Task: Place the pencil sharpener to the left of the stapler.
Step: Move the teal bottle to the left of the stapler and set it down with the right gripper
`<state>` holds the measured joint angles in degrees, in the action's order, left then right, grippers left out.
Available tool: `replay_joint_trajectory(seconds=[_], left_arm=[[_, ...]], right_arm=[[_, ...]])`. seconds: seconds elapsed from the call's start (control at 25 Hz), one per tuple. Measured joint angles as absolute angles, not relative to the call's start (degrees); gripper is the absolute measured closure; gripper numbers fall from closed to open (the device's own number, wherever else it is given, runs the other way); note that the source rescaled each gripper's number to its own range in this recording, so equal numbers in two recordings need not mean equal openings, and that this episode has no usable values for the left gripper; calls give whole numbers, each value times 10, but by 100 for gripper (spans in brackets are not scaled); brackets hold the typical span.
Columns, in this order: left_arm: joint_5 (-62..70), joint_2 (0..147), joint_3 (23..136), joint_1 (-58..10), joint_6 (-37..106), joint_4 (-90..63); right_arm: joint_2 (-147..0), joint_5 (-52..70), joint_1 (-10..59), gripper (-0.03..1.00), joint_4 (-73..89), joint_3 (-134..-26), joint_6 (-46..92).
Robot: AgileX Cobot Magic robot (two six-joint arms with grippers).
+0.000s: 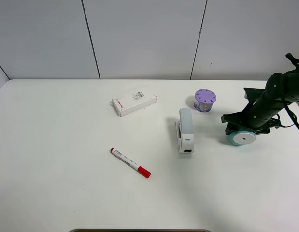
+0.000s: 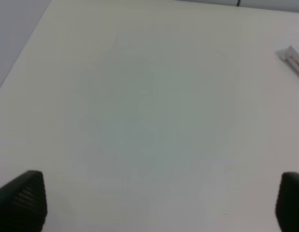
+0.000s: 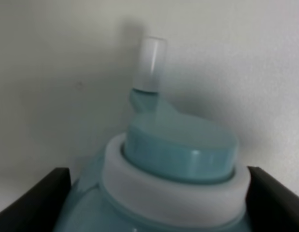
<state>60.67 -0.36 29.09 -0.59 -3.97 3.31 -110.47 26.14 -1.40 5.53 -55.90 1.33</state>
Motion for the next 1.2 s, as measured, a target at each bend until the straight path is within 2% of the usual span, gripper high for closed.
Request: replay_joint_trajectory(seconds=[0.44,0.96,1.2], left_arm=[[607,-4,291,-6,-40,33],[607,-4,291,-6,-40,33],[607,-4,291,-6,-40,33]], right_arm=[[-1103,267,-14,92,58,-560,13],[-1005,457,-13,92,63,-653,12],[-994,533,32,92,63,-752,0]])
